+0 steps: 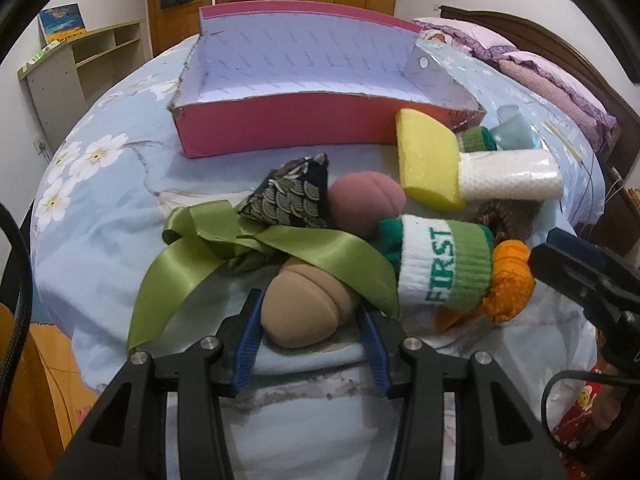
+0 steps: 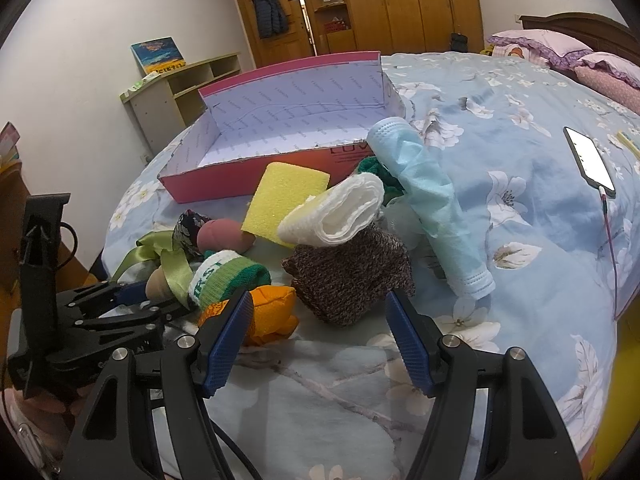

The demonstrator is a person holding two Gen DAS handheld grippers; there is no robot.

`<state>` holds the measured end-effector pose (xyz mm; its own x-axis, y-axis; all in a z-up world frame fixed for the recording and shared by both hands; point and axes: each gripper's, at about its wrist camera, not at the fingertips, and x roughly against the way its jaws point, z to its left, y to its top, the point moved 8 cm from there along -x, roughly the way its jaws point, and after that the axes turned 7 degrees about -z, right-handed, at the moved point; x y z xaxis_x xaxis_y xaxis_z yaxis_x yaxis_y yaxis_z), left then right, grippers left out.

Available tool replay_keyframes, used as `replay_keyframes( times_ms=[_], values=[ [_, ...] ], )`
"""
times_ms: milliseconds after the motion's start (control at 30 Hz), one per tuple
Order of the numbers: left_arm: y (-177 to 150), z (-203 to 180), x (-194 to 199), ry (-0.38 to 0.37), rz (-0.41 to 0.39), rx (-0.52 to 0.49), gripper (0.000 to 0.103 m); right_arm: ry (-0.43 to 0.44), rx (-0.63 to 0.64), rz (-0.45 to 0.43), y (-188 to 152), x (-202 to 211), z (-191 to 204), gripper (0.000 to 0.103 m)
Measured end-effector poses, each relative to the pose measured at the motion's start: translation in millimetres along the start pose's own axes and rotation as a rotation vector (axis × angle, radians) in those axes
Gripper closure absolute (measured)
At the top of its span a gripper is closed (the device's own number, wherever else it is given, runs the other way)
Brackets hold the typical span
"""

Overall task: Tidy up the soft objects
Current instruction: 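Grasp the tan sponge ball with the left gripper and lift it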

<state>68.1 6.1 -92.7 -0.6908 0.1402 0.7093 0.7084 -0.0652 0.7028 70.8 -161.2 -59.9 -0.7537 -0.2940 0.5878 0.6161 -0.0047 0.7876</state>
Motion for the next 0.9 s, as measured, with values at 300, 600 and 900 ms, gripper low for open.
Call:
replay_keyframes(
  times_ms=[300, 600, 900],
  values=[
    [-4.6, 2.8, 18.7, -0.042, -0.001, 0.016, 0.062, -0.002, 0.007, -0.001, 0.9, -0.2, 1.7, 0.033],
    [-15.4, 26.0, 39.5, -0.011, -0.003, 0.053, 0.062, -0.005, 0.056, -0.003, 6.7, -0.2, 10.0, 0.033],
    [-20.4, 65.6, 55.4, 0.05, -0.034, 0.146, 0.062, 0.093, 0.197, 0.053, 12.2, -4.5, 51.1, 0.035]
  ],
)
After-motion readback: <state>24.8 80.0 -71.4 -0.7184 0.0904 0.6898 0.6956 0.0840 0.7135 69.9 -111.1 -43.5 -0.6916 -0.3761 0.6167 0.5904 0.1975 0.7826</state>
